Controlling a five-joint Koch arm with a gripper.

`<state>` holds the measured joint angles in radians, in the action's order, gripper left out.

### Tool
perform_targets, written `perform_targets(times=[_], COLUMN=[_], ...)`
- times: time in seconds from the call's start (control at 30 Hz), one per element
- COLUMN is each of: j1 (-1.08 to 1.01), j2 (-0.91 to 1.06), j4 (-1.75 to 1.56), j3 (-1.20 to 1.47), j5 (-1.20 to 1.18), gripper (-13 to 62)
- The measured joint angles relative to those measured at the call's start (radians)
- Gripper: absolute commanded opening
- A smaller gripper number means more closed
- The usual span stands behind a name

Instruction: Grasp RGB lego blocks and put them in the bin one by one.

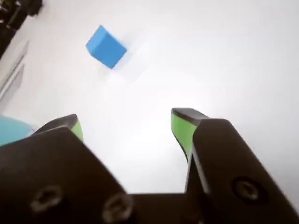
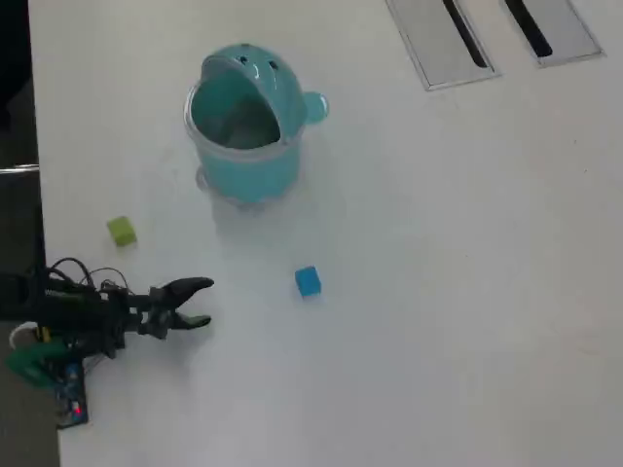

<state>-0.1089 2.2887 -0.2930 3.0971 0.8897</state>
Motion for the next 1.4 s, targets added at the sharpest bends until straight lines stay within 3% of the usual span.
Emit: perform_targets(times=[0.3,1.03,1.4], j1=[-0.035,-0.462,-0.606], j2=[0.000,0.000,0.000], j4=[-0.107,-0.515,-0.609], j3=[0.000,0.000,0.000], j5=[0.181,0.864,0.914], gripper=[34.7,35.2,35.3])
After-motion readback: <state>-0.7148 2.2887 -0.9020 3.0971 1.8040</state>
